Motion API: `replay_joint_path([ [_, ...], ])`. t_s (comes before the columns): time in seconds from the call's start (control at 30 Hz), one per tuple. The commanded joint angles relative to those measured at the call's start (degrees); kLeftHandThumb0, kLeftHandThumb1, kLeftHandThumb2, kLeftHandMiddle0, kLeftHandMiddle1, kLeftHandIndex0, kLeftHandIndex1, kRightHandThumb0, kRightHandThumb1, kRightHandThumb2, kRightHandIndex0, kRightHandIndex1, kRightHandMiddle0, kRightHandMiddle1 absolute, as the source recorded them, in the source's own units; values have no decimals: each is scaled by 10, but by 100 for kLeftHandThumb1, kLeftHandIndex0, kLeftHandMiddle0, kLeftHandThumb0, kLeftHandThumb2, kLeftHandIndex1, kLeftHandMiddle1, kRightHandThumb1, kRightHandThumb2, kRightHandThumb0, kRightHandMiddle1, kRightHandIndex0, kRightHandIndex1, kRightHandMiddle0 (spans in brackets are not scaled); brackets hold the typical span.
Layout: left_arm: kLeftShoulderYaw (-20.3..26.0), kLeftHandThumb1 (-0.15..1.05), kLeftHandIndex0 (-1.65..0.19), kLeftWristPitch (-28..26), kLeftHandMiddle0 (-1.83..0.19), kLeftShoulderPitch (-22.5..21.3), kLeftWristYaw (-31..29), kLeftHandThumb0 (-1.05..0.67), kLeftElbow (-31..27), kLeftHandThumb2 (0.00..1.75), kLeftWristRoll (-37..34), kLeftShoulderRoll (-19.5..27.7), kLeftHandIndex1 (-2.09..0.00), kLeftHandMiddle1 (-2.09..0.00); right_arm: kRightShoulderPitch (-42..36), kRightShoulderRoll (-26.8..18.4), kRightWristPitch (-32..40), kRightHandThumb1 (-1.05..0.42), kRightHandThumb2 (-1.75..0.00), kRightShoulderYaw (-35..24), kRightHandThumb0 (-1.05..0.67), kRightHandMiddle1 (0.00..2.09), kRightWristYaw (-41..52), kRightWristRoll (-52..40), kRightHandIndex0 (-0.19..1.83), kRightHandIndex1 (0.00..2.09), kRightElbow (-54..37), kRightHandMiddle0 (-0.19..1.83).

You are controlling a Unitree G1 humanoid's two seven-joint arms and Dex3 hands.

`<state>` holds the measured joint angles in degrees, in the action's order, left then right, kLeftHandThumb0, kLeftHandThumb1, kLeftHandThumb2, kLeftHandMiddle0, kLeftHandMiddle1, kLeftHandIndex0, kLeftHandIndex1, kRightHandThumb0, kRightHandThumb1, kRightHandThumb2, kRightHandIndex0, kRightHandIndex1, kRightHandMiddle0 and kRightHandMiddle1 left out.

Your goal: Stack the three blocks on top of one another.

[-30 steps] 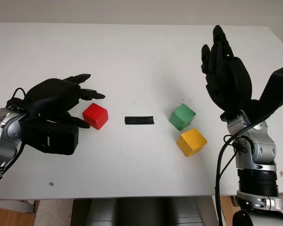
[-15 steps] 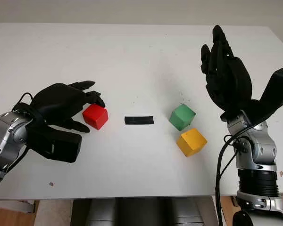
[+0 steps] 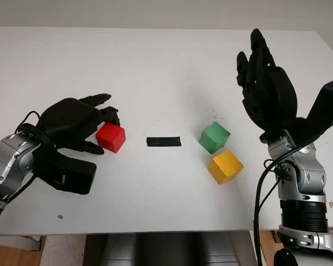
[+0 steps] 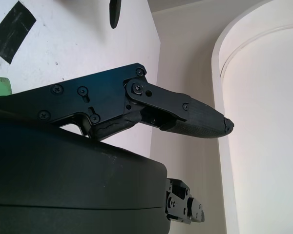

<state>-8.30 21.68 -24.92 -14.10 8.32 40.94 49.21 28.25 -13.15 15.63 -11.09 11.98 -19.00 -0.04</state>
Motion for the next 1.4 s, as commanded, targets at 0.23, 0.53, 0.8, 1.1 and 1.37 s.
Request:
replay_joint_path([
  [0.23, 58, 105, -12, -59, -18, 6, -76, -40, -19, 10, -219, -57, -160, -6, -2, 3, -3, -105, -73, -2, -69, 0, 2, -1, -19, 0, -9, -19],
  [0.53, 93, 105, -14, -168, -22, 9, -138, -44, -67, 7, -343, -91, -168, -7, -2, 5, 2, -105, -74, -2, -69, 0, -4, 0, -19, 0, -12, -19],
  [0.8, 102, 105, -10, -219, -22, 1, -150, -44, -101, 10, -387, -113, -176, -6, -1, 9, 7, -105, -71, -1, -70, 0, -6, 0, -19, 0, -13, -19],
  [1.1, 98, 105, -14, -301, -16, 11, -69, -40, -149, 6, -401, -214, -184, -3, -4, 15, 2, -105, -71, 4, -69, 0, -16, 7, -19, 0, -18, -19],
  [1.37, 35, 105, -7, -276, 3, 38, 49, -40, -147, 11, -276, -283, -193, -2, -8, 16, 6, -105, -73, 7, -69, 0, -19, 7, -19, 0, -24, -19],
])
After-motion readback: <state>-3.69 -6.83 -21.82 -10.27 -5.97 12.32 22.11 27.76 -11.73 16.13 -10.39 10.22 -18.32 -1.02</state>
